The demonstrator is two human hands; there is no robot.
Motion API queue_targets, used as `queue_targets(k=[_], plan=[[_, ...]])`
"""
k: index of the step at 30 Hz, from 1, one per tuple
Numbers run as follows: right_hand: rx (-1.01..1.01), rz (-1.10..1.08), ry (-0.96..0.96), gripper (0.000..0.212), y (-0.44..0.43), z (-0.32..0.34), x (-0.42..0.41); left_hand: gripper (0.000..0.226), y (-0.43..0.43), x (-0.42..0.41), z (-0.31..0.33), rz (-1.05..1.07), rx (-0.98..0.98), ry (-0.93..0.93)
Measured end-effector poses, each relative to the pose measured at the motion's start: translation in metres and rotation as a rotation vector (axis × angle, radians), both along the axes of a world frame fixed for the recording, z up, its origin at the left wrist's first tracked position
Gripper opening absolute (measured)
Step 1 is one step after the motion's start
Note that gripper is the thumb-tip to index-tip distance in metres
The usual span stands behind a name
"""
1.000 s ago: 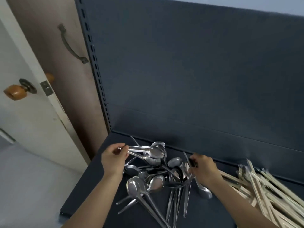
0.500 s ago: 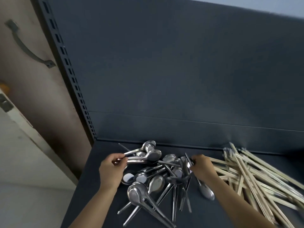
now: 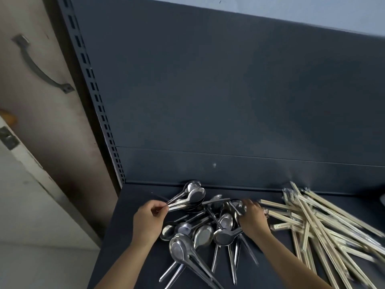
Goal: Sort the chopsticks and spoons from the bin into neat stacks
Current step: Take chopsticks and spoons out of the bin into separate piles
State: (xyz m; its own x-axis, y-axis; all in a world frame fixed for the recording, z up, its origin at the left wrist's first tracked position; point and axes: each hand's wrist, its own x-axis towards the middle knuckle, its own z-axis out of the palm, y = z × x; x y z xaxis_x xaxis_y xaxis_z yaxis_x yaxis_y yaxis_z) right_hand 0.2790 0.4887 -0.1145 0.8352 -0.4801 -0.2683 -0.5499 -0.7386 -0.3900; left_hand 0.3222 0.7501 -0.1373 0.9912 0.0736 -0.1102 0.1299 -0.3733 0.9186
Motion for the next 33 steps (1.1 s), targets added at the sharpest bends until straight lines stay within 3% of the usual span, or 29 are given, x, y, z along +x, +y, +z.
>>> queue_targets(k=[8, 16, 22, 27, 33], plan=[[0.030, 0.000, 0.010, 0.058, 0.002, 0.001, -0.004, 0.014, 0.004, 0.002, 0.002, -0.082, 0.153, -0.036], [0.046, 0.012, -0.015, 0.051, -0.001, 0.007, -0.009, 0.016, 0.008, 0.001, 0.010, -0.034, 0.313, -0.022], [-0.008, 0.089, -0.062, 0.052, -0.014, 0.019, -0.021, 0.015, -0.007, -0.012, 0.032, -0.053, 0.387, -0.168], [-0.095, 0.208, -0.178, 0.055, -0.057, 0.047, -0.051, 0.012, -0.063, -0.028, 0.057, -0.196, 0.499, -0.332], [-0.243, 0.245, -0.295, 0.056, -0.170, 0.084, -0.119, 0.018, -0.191, -0.076, 0.085, -0.325, 0.653, -0.502]])
